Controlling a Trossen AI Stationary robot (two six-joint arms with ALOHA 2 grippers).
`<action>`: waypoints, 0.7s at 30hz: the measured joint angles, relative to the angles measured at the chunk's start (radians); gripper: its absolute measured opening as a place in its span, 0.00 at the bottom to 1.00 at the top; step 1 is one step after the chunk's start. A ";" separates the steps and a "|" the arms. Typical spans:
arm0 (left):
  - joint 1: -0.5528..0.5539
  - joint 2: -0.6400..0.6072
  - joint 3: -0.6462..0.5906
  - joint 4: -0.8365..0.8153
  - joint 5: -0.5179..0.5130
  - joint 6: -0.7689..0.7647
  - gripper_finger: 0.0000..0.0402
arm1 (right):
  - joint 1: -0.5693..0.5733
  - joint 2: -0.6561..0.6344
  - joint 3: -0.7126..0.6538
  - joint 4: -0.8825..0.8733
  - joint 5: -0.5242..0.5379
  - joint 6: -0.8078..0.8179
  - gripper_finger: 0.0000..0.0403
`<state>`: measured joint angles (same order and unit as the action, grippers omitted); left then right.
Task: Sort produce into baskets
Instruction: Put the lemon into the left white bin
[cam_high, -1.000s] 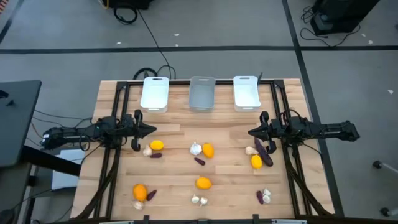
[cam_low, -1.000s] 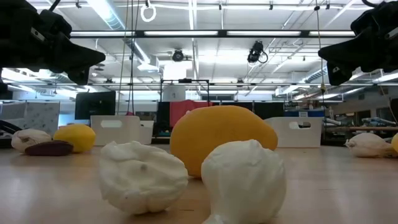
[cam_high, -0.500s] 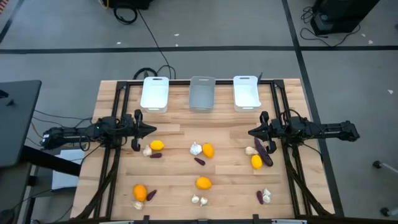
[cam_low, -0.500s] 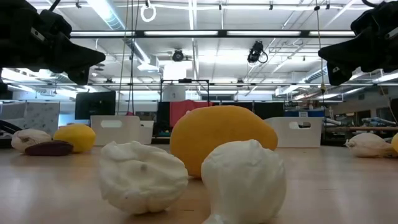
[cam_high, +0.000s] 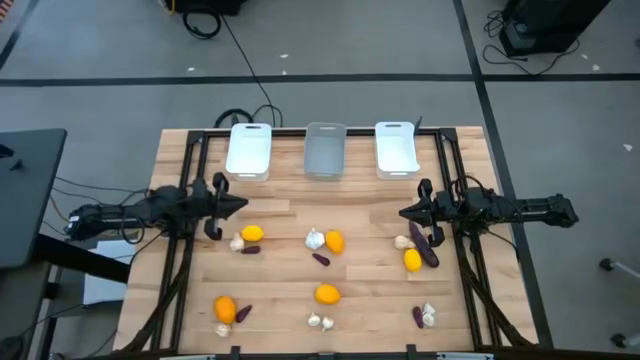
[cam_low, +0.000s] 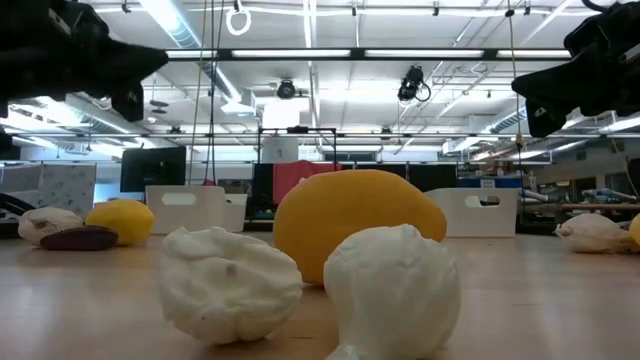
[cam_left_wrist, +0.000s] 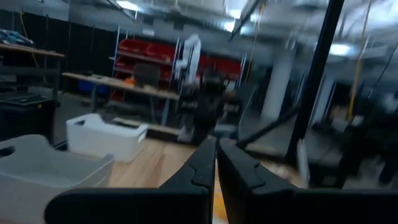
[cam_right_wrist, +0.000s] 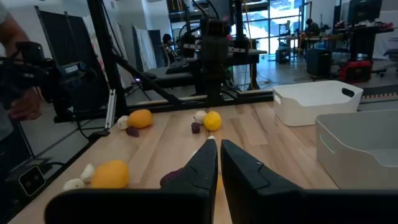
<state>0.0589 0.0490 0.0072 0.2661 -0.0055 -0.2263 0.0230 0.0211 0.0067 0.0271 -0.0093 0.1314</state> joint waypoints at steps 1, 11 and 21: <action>0.000 0.000 0.000 0.023 0.000 -0.038 0.06 | 0.000 0.000 0.000 0.000 0.000 0.000 0.08; 0.000 0.000 0.000 0.176 0.000 -0.126 0.06 | 0.000 0.000 0.000 0.000 0.000 0.000 0.08; 0.000 0.001 0.000 0.256 -0.277 -0.263 0.06 | 0.000 0.000 0.000 0.098 0.120 0.024 0.08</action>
<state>0.0593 0.0499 0.0071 0.5219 -0.2828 -0.4889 0.0231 0.0216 0.0067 0.1250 0.1104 0.1553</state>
